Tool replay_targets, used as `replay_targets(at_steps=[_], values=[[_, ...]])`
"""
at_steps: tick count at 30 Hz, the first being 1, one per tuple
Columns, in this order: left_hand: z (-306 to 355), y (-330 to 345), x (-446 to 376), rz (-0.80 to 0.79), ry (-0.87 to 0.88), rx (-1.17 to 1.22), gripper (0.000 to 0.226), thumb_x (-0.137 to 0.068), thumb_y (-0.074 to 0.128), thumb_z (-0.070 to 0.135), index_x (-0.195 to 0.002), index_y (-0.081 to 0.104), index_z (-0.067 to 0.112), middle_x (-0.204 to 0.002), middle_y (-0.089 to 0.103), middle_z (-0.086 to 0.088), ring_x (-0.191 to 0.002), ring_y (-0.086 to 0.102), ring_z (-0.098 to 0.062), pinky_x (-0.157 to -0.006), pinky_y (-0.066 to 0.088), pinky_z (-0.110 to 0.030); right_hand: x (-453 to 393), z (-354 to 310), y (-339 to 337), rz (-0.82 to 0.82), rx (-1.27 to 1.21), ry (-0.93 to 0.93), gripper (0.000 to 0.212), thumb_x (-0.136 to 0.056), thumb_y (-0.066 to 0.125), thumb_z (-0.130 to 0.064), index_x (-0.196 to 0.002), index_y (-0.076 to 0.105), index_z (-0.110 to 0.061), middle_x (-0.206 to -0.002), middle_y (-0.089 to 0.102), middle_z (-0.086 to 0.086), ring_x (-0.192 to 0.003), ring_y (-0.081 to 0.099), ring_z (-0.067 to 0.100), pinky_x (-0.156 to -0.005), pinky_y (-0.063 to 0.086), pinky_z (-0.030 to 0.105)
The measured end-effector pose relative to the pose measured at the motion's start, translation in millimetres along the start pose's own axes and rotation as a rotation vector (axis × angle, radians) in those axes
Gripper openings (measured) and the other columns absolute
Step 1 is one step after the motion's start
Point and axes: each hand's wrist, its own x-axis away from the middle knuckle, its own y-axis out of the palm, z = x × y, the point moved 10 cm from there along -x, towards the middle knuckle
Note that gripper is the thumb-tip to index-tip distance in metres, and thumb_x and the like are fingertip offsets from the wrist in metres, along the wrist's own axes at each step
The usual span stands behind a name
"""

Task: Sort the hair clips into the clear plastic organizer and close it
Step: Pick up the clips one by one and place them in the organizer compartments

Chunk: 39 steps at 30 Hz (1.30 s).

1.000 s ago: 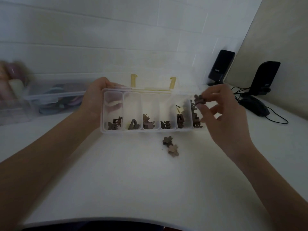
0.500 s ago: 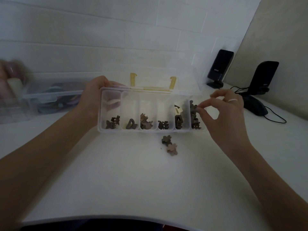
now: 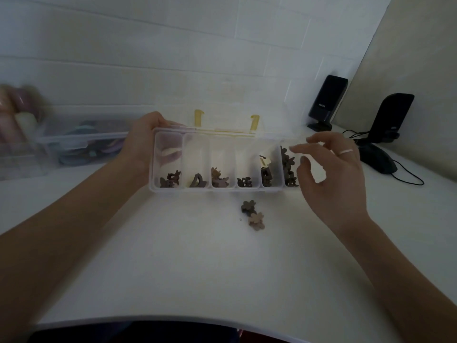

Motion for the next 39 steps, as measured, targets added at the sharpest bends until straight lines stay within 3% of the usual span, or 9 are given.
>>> replay_targets(at_steps=[4,10,13,15,18,22,27,30,39], values=[[-3,-5,-1,0.059,-0.022,0.023,0.025,-0.08,0.04,0.015,-0.066,0.061,0.013,-0.065,0.066,0.0,-0.071,0.059,-0.015,-0.065,0.046,-0.026,4,-39,1,-0.112,-0.155,-0.263,0.017,-0.077,0.057,-0.004,-0.081,0.073,-0.009,-0.082,0.064,0.003,-0.074,0.056,0.019,-0.068,0.044,0.027],[-3,-11,-2,0.11,-0.008,0.045,0.015,-0.076,0.041,0.013,-0.072,0.055,0.013,-0.079,0.06,-0.003,-0.078,0.058,-0.016,-0.072,0.045,-0.029,23,-43,42,-0.478,-0.042,-0.239,0.02,-0.082,0.058,-0.026,-0.097,0.07,-0.032,-0.05,0.052,-0.013,-0.045,0.041,-0.001,-0.051,0.04,0.015],[-3,-10,-3,0.098,-0.009,0.044,0.015,-0.076,0.041,0.014,-0.072,0.055,0.012,-0.079,0.06,-0.003,-0.075,0.058,-0.015,-0.067,0.044,-0.027,31,-40,60,-0.616,-0.039,-0.224,0.026,-0.083,0.063,-0.032,-0.108,0.067,-0.039,-0.054,0.048,-0.024,-0.053,0.044,-0.001,-0.054,0.03,0.0],[-3,-9,-3,0.087,-0.001,0.046,0.016,-0.077,0.041,0.013,-0.071,0.055,0.012,-0.076,0.061,-0.002,-0.072,0.058,-0.015,-0.065,0.044,-0.026,34,-39,65,-0.668,-0.086,-0.19,0.026,-0.085,0.057,-0.035,-0.108,0.067,-0.038,-0.071,0.06,-0.03,-0.077,0.049,-0.007,-0.057,0.031,-0.006],[-1,-7,-3,0.078,0.018,0.049,0.019,-0.079,0.04,0.012,-0.067,0.054,0.013,-0.064,0.062,0.001,-0.067,0.058,-0.013,-0.063,0.044,-0.026,34,-36,67,-0.694,-0.119,-0.169,0.025,-0.087,0.052,-0.037,-0.103,0.07,-0.038,-0.088,0.072,-0.02,-0.084,0.058,0.0,-0.065,0.034,-0.006],[-2,-5,-6,0.052,0.022,0.049,0.02,-0.079,0.038,0.013,-0.068,0.055,0.012,-0.059,0.062,0.002,-0.064,0.058,-0.013,-0.06,0.044,-0.023,28,-49,56,-0.594,-0.179,-0.239,0.025,-0.086,0.051,-0.042,-0.095,0.073,-0.032,-0.073,0.067,-0.023,-0.06,0.054,-0.001,-0.057,0.034,-0.001],[0,-6,-10,-0.012,0.025,0.032,0.015,-0.069,0.043,0.014,-0.071,0.058,0.011,-0.061,0.065,0.001,-0.059,0.059,-0.012,-0.056,0.046,-0.02,3,-27,13,-0.185,-0.238,-0.097,0.015,-0.086,0.061,-0.027,-0.094,0.073,-0.024,-0.082,0.069,-0.012,-0.062,0.057,0.003,-0.056,0.042,0.014],[-1,-16,-15,-0.016,0.007,0.017,0.033,-0.062,0.05,0.021,-0.092,0.056,0.009,-0.079,0.061,-0.005,-0.067,0.059,-0.018,-0.058,0.049,-0.025,-2,-4,-2,-0.035,-0.166,0.008,0.016,-0.087,0.059,-0.027,-0.094,0.072,-0.023,-0.084,0.067,-0.01,-0.068,0.058,0.007,-0.054,0.041,0.02],[-2,-13,-17,-0.053,0.035,-0.066,0.037,-0.063,0.049,0.03,-0.096,0.053,0.013,-0.089,0.058,-0.005,-0.076,0.058,-0.021,-0.061,0.049,-0.029,0,-2,-2,0.024,0.031,-0.005,0.007,-0.083,0.066,-0.025,-0.083,0.072,-0.022,-0.081,0.065,-0.006,-0.081,0.055,0.013,-0.049,0.046,0.03]])
